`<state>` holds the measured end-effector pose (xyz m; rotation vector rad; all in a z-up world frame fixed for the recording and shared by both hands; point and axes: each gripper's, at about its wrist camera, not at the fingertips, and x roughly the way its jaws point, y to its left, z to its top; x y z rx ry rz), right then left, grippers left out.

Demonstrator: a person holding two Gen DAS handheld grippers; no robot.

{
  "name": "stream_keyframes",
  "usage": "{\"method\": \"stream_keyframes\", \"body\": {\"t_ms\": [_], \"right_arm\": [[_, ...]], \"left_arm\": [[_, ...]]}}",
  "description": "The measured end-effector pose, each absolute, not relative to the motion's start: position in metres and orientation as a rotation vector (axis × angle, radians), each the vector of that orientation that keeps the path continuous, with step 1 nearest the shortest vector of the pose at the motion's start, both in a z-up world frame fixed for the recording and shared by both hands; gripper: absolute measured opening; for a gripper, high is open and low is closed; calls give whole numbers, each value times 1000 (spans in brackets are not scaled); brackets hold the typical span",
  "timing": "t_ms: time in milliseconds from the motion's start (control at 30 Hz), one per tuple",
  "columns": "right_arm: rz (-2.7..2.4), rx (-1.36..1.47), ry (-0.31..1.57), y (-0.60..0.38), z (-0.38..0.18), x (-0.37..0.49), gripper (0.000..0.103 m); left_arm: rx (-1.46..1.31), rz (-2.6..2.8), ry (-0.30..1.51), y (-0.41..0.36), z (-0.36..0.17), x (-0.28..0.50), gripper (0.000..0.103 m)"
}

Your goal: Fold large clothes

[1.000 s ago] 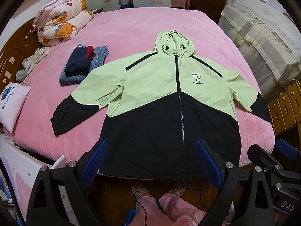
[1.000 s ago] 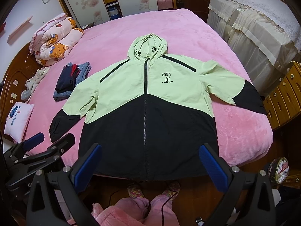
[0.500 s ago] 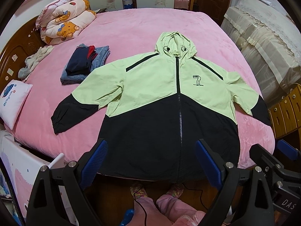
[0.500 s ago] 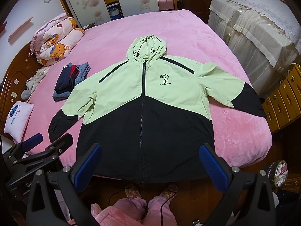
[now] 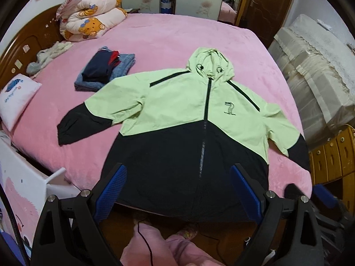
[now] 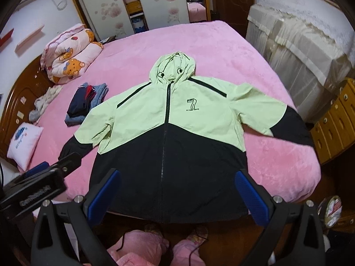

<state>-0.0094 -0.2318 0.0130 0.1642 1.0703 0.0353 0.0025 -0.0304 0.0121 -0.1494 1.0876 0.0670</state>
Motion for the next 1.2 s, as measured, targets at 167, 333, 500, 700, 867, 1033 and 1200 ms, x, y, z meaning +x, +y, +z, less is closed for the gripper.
{"method": "stream_keyframes", "body": {"t_ms": [167, 333, 500, 700, 867, 1033, 1200], "right_arm": [[-53, 221, 1242, -239, -27, 2, 103], [-132, 259, 1339, -239, -61, 6, 103], [-166, 218, 1414, -211, -87, 16, 103], [-152, 164, 1485, -147, -107, 35, 103], [-166, 224, 1554, -84, -122, 55, 103], [-115, 187, 1570, -22, -126, 70, 102], [-54, 80, 1585, 28, -125, 80, 102]], "left_arm": [[-145, 53, 1200, -18, -11, 3, 93], [-277, 122, 1304, 33, -42, 6, 93], [-429, 226, 1337, 113, -77, 12, 93], [-580, 337, 1350, 223, -117, 33, 93], [-734, 477, 1356, 313, -163, 52, 93], [-935, 618, 1338, 374, -213, 61, 83], [-999, 762, 1318, 417, -254, 71, 83]]}}
